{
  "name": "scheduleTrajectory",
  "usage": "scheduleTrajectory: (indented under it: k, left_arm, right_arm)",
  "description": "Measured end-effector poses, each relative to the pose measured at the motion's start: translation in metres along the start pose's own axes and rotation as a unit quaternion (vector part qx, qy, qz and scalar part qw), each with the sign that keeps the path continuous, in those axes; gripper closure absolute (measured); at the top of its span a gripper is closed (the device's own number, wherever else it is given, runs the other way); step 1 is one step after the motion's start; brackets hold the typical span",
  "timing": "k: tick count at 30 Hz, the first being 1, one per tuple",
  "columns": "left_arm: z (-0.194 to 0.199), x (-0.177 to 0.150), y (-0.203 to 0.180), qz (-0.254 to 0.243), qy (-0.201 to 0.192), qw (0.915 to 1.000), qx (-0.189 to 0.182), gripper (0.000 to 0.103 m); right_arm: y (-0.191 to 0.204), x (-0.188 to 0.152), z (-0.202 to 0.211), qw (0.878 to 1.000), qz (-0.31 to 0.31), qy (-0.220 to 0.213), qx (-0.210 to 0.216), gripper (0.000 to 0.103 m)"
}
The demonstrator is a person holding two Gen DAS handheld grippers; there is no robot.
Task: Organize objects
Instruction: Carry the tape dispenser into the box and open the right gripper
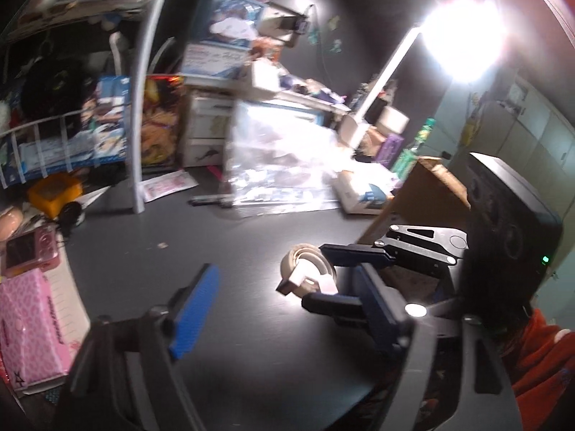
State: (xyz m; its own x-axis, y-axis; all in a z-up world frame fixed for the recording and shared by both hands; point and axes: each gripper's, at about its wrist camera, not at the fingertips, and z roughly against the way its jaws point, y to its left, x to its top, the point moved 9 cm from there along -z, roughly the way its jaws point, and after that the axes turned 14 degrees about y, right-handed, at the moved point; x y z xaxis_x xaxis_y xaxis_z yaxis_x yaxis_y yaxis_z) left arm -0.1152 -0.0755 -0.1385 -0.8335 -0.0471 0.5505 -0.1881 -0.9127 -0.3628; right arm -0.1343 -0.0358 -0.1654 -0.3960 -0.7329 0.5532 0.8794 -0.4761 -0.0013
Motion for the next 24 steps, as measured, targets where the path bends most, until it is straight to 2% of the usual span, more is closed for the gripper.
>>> scheduleTrajectory:
  k: [4,10,17,24]
  left_arm:
    - [0.007,0.009,-0.034,-0.021,-0.001,0.9992,-0.034,0.054]
    - [0.012,0.029,-0.086,-0.054,-0.008,0.9967,-0.060,0.067]
    - [0.000,0.057,-0.147,-0.101,-0.002,0.9923,-0.072,0.070]
    - [-0.038,0.085,-0.207,-0.141,0.030,0.9849,-0.095,0.070]
  right_arm:
    - [0.006,-0.002,0.039,0.999,0.016,-0.028,-0.011,0.067]
    - [0.000,-0.009,0.089,0.997,0.024,-0.062,-0.035,0.067]
    - [-0.033,-0.027,0.136,0.993,0.012,-0.080,-0.080,0.067]
    - [-0.083,-0.056,0.174,0.990,-0.025,-0.076,-0.114,0.067]
